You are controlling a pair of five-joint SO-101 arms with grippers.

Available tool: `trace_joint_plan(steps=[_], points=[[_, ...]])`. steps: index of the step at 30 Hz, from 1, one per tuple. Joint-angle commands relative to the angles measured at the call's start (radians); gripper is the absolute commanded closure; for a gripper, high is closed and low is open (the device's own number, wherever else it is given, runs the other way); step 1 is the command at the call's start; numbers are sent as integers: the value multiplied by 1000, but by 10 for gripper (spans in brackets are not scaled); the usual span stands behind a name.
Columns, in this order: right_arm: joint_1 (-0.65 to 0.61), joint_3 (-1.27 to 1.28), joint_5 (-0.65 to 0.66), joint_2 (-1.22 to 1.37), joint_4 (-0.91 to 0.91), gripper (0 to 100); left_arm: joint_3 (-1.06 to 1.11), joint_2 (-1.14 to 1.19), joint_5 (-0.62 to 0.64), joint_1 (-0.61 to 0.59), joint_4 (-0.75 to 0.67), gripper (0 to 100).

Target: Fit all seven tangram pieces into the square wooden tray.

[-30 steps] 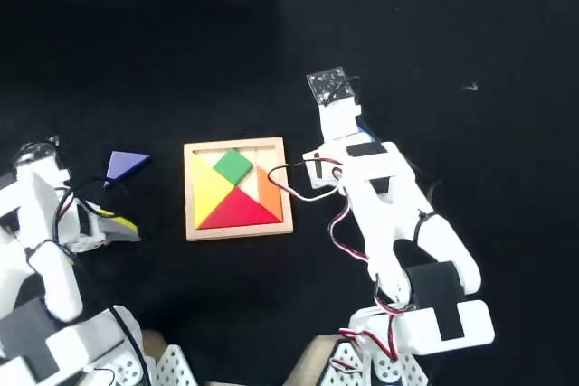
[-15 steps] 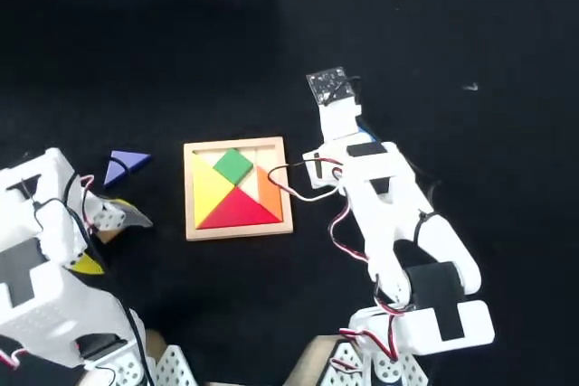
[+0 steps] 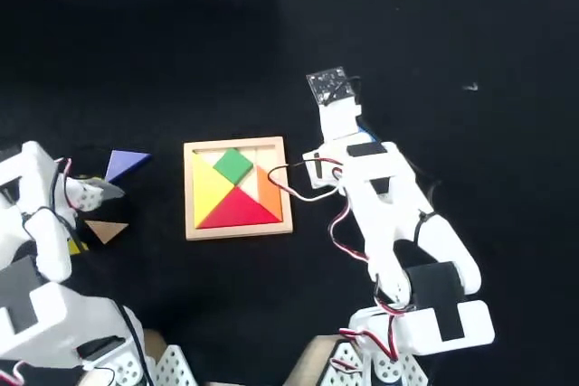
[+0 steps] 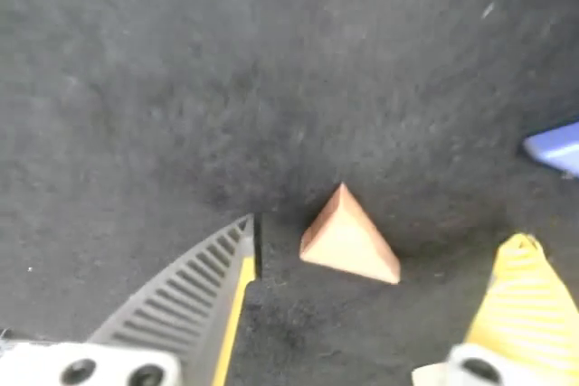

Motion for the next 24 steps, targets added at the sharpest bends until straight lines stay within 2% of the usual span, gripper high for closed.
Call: trace_joint_plan(steps=[1,3,7,12,19,24], points=[[9,-13,-2,-7,-14,987,108,-52,2,1,-146,608],[9,-13,-2,-7,-14,987,145,-38,2,27,-189,608],[9,-13,-2,-7,-14,987,99,-20,0,35,-121,608],[9,-13,-2,-7,-14,987,84,3,2,65,-118,613],[9,-13,-2,-7,-14,987,35,5,-60,65,-115,787],[9,-13,-2,-7,-14,987,1,5,-71,65,-120,839]])
